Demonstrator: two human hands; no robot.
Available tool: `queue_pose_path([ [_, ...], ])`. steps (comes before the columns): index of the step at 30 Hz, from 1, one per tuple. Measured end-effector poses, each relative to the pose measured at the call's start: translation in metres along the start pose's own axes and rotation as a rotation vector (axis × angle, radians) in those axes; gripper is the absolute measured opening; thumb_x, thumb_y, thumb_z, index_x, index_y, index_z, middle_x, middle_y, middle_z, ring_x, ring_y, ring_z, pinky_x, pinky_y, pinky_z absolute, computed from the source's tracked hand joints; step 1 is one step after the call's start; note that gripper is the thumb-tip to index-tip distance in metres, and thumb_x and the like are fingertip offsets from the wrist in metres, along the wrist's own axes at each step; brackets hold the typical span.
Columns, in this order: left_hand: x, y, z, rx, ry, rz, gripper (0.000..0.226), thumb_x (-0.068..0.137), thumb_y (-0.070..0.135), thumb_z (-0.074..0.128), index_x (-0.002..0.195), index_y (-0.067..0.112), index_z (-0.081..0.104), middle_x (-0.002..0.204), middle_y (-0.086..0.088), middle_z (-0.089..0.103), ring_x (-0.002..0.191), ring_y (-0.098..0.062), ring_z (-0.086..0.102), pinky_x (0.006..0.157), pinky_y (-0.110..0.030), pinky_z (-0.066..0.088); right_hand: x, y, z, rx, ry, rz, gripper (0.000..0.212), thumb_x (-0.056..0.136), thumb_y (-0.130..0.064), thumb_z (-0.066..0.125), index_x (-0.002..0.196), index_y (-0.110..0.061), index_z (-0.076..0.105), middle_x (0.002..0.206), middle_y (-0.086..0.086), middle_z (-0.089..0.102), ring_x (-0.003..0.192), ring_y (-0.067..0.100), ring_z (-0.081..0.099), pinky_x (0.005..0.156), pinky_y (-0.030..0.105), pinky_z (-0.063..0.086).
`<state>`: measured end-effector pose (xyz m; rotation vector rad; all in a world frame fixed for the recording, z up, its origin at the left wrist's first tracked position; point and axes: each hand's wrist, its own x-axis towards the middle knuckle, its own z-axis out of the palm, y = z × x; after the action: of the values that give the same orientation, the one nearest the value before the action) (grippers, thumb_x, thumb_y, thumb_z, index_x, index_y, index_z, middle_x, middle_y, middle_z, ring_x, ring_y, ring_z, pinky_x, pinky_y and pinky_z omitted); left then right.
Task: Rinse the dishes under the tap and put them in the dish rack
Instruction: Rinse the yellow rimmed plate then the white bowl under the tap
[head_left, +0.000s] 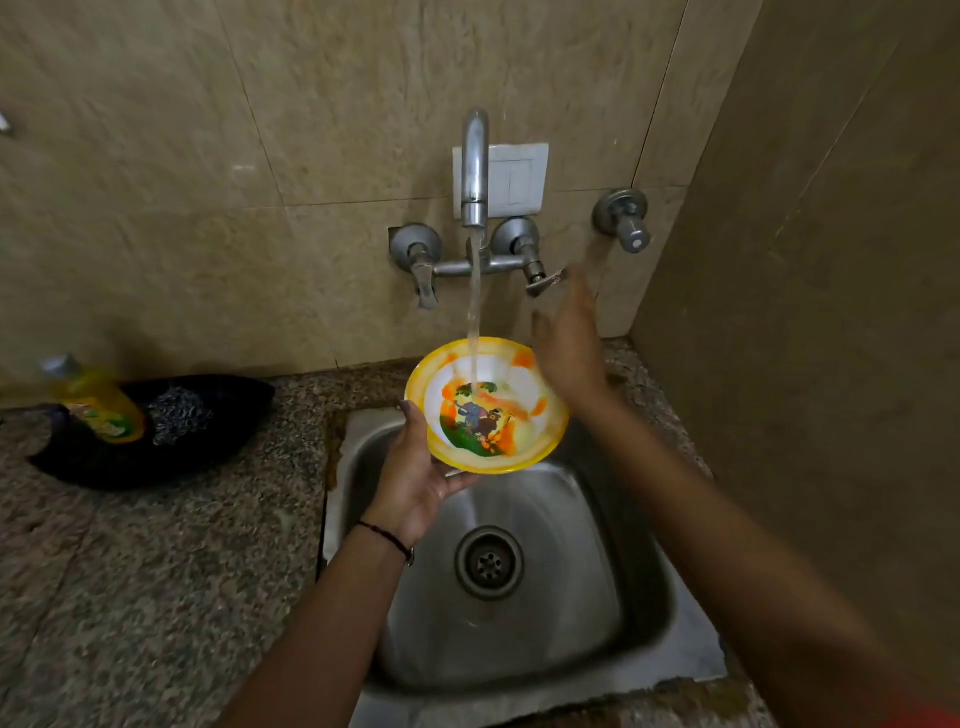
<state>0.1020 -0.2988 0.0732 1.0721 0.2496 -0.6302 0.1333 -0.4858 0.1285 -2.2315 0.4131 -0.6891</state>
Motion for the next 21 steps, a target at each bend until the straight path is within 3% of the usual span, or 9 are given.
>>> queue_pose_path([
  [3,0.011,-0.007,0.000,0.027,0.007,-0.023,0.073,0.090,0.069,0.024,0.133,0.019,0.054,0.121,-0.009,0.068,0.111,-0.027,0.065,0.084,-0.048,0.057,-0.039,0.015,0.022,-0.324,-0.261,-0.208,0.063,0.096,-0.018,0.047,0.149,-0.004,0.015,0.157,0.014,0.013,0.146,0.025,0.011,0.118,0.036,0.013],
  [6,0.017,-0.010,0.005,0.083,0.020,-0.039,0.070,0.092,0.067,0.021,0.131,0.019,0.055,0.120,-0.009,0.069,0.109,-0.027,0.066,0.086,-0.050,0.055,-0.049,0.022,0.042,-0.622,-0.437,-0.143,0.067,0.100,-0.035,0.033,0.150,-0.002,0.003,0.159,0.015,0.000,0.147,0.026,-0.003,0.118,0.042,-0.002],
  [8,0.021,-0.012,0.005,0.098,0.007,-0.057,0.071,0.092,0.066,0.020,0.132,0.020,0.055,0.120,-0.009,0.069,0.108,-0.027,0.066,0.088,-0.052,0.054,-0.053,0.017,0.047,-0.564,-0.536,-0.185,0.067,0.101,-0.033,0.033,0.149,0.000,0.000,0.158,0.017,-0.002,0.147,0.027,-0.005,0.118,0.040,-0.003],
  [11,0.027,-0.015,0.001,0.091,-0.023,-0.077,0.071,0.090,0.068,0.020,0.135,0.023,0.052,0.122,-0.006,0.068,0.110,-0.025,0.066,0.089,-0.053,0.054,-0.065,0.007,0.052,-0.389,-0.756,-0.413,0.060,0.101,-0.020,0.034,0.150,-0.002,0.005,0.158,0.015,0.000,0.147,0.025,-0.001,0.117,0.037,0.003],
  [13,0.029,-0.016,0.001,0.083,-0.031,-0.082,0.071,0.090,0.069,0.020,0.135,0.024,0.053,0.121,-0.005,0.069,0.108,-0.024,0.067,0.085,-0.051,0.056,-0.063,0.011,0.052,-0.484,-0.747,-0.488,0.058,0.100,-0.019,0.034,0.149,0.001,0.010,0.158,0.016,0.002,0.147,0.027,0.002,0.117,0.041,0.004],
  [16,0.031,-0.016,0.003,0.090,-0.012,-0.084,0.071,0.089,0.070,0.023,0.132,0.022,0.054,0.117,-0.007,0.070,0.104,-0.026,0.068,0.081,-0.049,0.057,-0.050,0.022,0.051,-0.705,-0.615,-0.278,0.065,0.099,-0.024,0.034,0.148,0.004,0.001,0.157,0.021,-0.005,0.146,0.032,-0.004,0.117,0.042,-0.002],
  [18,0.033,-0.018,0.002,0.092,-0.012,-0.091,0.072,0.088,0.070,0.022,0.132,0.022,0.054,0.116,-0.007,0.071,0.104,-0.026,0.068,0.081,-0.050,0.057,-0.053,0.018,0.051,-0.624,-0.665,-0.287,0.064,0.099,-0.021,0.033,0.148,0.002,-0.003,0.157,0.020,-0.005,0.146,0.030,-0.005,0.117,0.038,-0.001],
  [21,0.036,-0.018,-0.004,0.093,-0.042,-0.094,0.074,0.088,0.072,0.020,0.136,0.025,0.052,0.120,-0.004,0.069,0.109,-0.025,0.066,0.088,-0.054,0.054,-0.064,0.008,0.052,-0.486,-0.772,-0.411,0.057,0.100,-0.018,0.032,0.149,-0.001,0.009,0.158,0.017,-0.001,0.147,0.027,0.000,0.118,0.038,0.001],
])
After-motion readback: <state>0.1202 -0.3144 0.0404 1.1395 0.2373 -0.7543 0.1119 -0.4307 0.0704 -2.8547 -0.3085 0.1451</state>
